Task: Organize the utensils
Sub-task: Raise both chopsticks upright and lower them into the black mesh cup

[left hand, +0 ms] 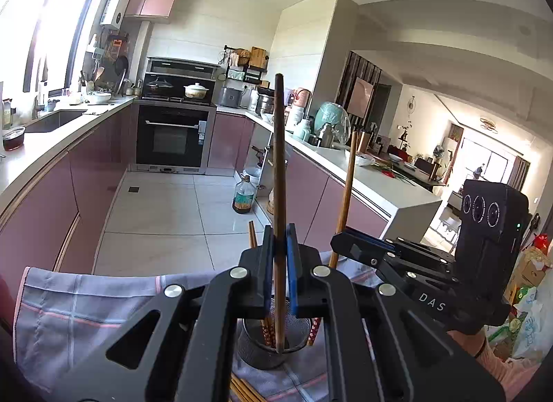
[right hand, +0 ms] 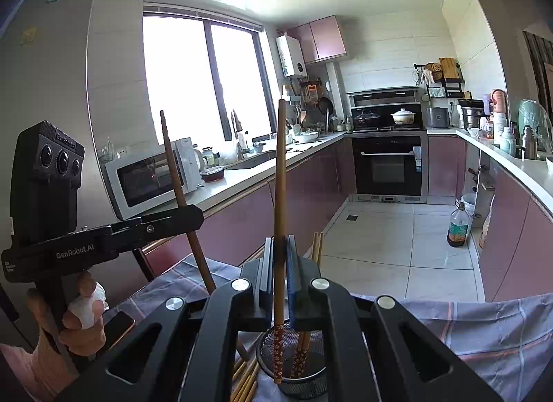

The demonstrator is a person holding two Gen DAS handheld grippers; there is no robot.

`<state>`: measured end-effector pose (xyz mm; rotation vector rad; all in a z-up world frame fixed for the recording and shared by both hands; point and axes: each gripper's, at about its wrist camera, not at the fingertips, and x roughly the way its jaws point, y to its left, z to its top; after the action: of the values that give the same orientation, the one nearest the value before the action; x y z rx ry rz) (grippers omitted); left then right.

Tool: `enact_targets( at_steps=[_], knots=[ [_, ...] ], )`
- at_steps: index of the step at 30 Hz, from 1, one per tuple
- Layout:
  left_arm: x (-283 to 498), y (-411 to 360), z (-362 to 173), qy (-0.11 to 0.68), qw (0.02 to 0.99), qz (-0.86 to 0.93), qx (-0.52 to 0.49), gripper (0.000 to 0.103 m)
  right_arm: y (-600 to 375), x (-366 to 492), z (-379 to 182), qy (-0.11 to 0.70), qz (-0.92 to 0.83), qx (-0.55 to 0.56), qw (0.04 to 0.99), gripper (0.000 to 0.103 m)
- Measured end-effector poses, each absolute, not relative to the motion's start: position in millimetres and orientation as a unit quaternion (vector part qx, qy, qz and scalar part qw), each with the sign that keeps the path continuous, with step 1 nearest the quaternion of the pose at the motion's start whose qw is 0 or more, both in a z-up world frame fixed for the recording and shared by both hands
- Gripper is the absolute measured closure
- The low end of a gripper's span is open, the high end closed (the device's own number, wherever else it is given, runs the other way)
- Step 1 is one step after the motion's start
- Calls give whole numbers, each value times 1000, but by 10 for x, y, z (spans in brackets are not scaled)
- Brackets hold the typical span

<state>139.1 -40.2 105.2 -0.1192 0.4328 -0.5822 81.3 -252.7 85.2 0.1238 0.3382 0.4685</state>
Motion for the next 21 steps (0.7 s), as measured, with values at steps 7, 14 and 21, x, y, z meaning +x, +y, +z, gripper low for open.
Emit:
enact_targets(
  at_steps=[7,14,21],
  knots=[
    [1579,-641,892,229,934,-272,-39,95,-2494,981,672,186,214,57,957,98],
    [1814,-745,608,264,927,-265,-28,95,-2488,1132,420,223,204,58,952,98],
    [1994,-791,381,289,920,-264,-19,95,-2490,1181,290,247,202,61,946,98]
  ],
)
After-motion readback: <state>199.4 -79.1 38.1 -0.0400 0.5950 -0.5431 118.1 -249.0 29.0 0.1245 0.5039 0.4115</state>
